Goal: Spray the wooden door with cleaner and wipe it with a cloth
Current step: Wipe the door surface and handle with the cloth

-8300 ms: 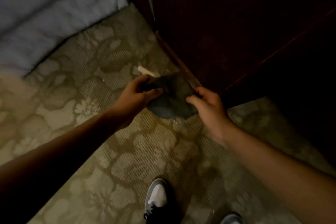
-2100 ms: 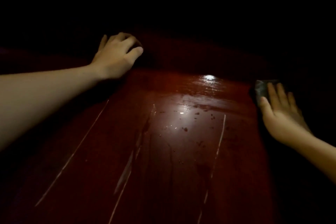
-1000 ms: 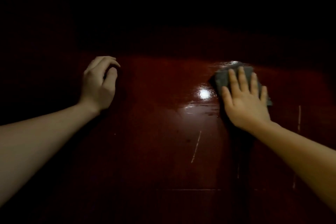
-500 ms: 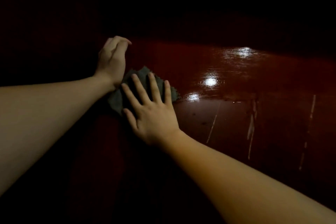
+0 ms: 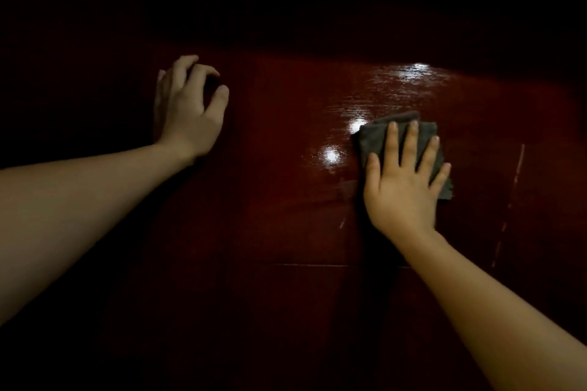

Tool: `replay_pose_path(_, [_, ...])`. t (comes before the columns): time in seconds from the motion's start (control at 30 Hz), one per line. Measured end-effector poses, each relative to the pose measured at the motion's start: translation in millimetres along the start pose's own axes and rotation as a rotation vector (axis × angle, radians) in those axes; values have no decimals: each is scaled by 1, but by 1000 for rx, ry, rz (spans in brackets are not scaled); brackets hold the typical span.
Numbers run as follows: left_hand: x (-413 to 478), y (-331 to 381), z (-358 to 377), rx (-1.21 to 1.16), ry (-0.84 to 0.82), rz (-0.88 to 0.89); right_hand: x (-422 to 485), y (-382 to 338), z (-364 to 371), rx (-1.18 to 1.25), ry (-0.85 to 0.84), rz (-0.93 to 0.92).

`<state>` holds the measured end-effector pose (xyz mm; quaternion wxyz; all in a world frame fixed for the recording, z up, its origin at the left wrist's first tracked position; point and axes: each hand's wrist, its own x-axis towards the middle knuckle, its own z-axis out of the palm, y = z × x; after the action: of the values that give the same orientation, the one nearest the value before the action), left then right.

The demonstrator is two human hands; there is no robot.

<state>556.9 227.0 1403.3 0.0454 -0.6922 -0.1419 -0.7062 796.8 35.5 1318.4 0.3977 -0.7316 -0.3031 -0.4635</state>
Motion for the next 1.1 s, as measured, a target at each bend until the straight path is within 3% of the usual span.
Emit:
replay_pose_path(0.07, [-5, 13, 6, 49, -28, 49, -11, -20, 7, -22, 4, -76])
replay_pose_path(0.2, [-25, 45, 21, 3, -76, 138, -52, -48, 27, -110, -8, -520])
replay_pose_path(0.37, [-53, 85, 46, 44, -89, 207, -53, -11, 20, -106, -38, -633])
replay_pose_path(0.53, [-71, 108, 82, 235, -160, 201, -23, 90, 2, -108, 3, -434])
replay_pose_path(0.7, [-85, 133, 112, 308, -92, 137, 30, 216, -27, -58, 31, 29])
replay_pose_path(0.83, [-85, 145, 118, 317, -4, 60, 43, 219, -32, 15, 28, 196])
replay_pose_path(0.9, [-83, 154, 122, 274, 34, 3, 30, 188, -24, -20, 47, -4])
replay_pose_path(1.0, [-76, 174, 131, 200, 92, -122, -14, 140, -4, -104, -11, -627])
replay_pose_path(1.1, [-72, 195, 138, 158, 130, -163, -32, 125, 1, -143, -67, -843])
